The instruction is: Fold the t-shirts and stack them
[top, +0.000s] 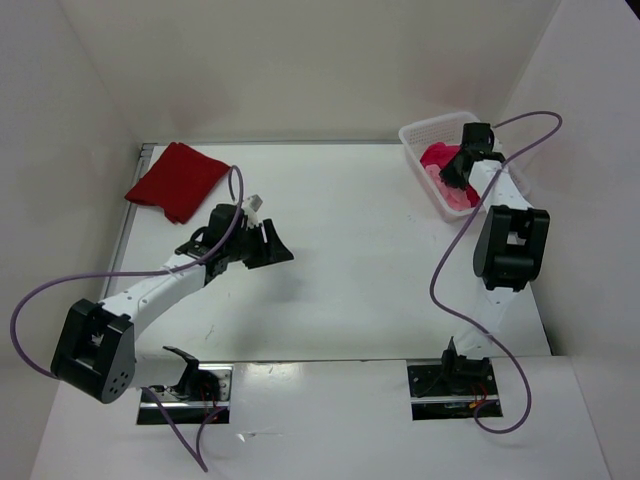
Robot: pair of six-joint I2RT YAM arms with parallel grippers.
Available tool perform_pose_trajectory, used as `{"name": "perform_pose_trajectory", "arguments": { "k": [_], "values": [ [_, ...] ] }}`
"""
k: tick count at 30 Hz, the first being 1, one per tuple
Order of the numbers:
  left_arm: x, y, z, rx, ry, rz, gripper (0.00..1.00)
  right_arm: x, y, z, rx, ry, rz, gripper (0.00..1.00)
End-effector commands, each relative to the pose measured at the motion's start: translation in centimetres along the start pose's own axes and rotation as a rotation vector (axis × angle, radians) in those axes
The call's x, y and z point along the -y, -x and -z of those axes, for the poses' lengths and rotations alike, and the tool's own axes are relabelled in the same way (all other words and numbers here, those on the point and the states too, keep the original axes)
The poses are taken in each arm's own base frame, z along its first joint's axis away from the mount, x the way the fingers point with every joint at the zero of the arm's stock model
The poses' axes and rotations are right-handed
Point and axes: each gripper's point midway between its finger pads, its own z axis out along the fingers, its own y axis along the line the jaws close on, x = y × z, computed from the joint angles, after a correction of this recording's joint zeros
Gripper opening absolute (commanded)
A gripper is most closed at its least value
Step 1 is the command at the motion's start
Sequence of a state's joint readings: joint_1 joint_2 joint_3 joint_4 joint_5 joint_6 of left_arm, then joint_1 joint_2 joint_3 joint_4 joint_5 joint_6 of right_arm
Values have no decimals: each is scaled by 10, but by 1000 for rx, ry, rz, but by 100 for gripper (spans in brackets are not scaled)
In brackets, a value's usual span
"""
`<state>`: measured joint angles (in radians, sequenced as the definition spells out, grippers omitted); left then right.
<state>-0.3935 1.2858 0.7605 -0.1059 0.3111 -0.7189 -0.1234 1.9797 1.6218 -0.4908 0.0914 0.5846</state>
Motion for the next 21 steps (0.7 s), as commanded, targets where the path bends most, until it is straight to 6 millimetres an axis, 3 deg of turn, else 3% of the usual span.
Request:
{"name": "perform_pose_trajectory", "arguments": {
  "k": [1, 2, 4, 5, 7, 8, 11, 17, 18, 21],
  "values": [
    [22, 28, 2, 65, -45, -15, 64, -40, 47, 56, 133, 174, -26, 0],
    [22, 29, 0, 57, -39, -12, 64, -51, 59, 84, 169, 228, -37, 0],
    [26, 34, -4, 50, -47, -12, 69, -60, 70, 113, 213, 286, -37, 0],
    [33, 40, -3, 49, -62, -16, 70, -71, 79, 148, 247, 357, -41, 0],
    [35, 45, -8, 47, -60, -15, 71, -82, 84, 184, 274, 438, -30, 0],
    [38, 55, -5, 71, -66, -15, 71, -92, 88, 219, 301, 525, -13, 0],
    [31, 69, -8, 81, -58, 15, 73, -115, 87, 283, 318, 711, 43, 0],
    [14, 111, 1, 162, -44, 117, 73, -185, 41, 432, 285, 1141, 181, 0],
    [8, 123, 4, 190, -38, 139, 75, -198, 21, 454, 234, 1221, 210, 0],
    [-5, 141, 15, 228, -33, 181, 76, -215, 2, 524, 199, 1426, 247, 0]
  ]
}}
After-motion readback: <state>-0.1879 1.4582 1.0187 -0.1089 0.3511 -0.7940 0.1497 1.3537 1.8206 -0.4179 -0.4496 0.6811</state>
